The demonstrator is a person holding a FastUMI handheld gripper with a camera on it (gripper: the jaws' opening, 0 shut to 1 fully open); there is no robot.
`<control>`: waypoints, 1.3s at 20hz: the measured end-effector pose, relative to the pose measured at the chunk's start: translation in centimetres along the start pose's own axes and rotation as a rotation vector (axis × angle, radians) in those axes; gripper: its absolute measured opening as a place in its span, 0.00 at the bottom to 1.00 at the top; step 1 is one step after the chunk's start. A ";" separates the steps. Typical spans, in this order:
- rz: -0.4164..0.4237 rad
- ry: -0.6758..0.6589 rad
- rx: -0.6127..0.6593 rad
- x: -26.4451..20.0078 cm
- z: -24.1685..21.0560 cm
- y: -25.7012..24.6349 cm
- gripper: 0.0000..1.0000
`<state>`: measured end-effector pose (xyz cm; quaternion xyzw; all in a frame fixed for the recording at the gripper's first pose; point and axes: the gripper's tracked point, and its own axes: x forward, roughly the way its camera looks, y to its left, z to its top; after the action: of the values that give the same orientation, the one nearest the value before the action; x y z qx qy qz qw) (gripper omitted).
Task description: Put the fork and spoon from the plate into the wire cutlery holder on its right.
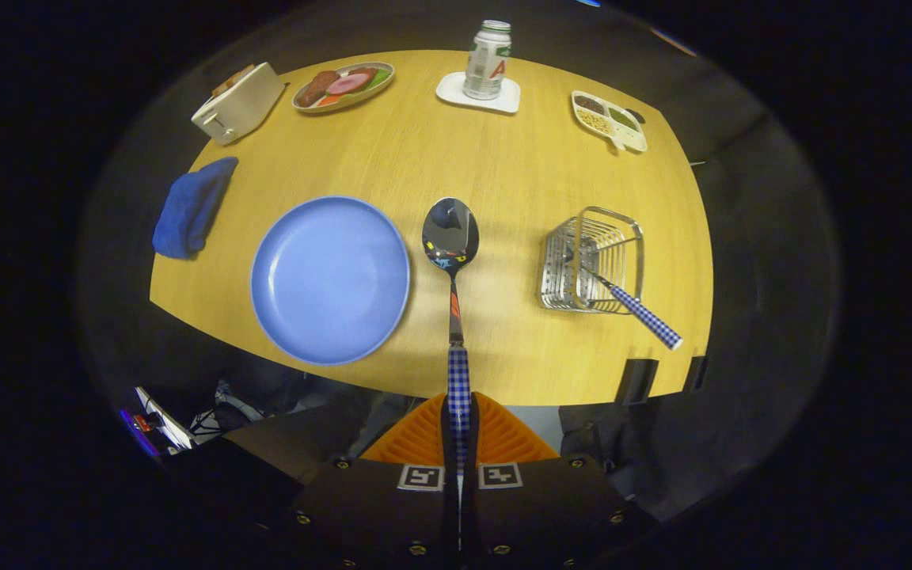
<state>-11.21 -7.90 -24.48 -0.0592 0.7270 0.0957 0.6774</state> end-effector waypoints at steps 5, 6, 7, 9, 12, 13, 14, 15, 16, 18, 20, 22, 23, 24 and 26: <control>-0.013 0.066 0.014 -0.3 -0.7 -3.4 0.02; -0.017 0.070 0.020 -0.4 -0.7 -4.2 0.02; -0.030 0.076 0.023 -0.5 -0.7 -5.3 0.02; -0.054 0.107 0.025 -0.7 -1.0 -7.3 0.02; -0.080 0.147 0.009 -0.5 -0.6 -9.8 0.02; -0.087 0.166 -0.001 -0.4 -0.6 -10.3 0.02; -0.087 0.189 -0.006 -0.1 -0.4 -10.6 0.02; -0.086 0.207 -0.012 0.3 -0.1 -10.7 0.01; -0.089 0.224 -0.017 0.8 0.2 -10.8 0.01; -0.090 0.250 -0.026 1.6 0.7 -10.8 0.01; -0.098 0.285 -0.030 1.9 0.8 -11.1 0.01; -0.106 0.302 -0.033 2.1 1.2 -11.5 0.02; -0.107 0.309 -0.034 2.2 1.4 -11.7 0.02; -0.110 0.322 -0.036 2.3 1.4 -11.8 0.01; -0.118 0.345 -0.047 2.6 1.7 -12.1 0.02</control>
<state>-7.19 -19.19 -27.93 -0.1332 0.8253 0.0611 0.5453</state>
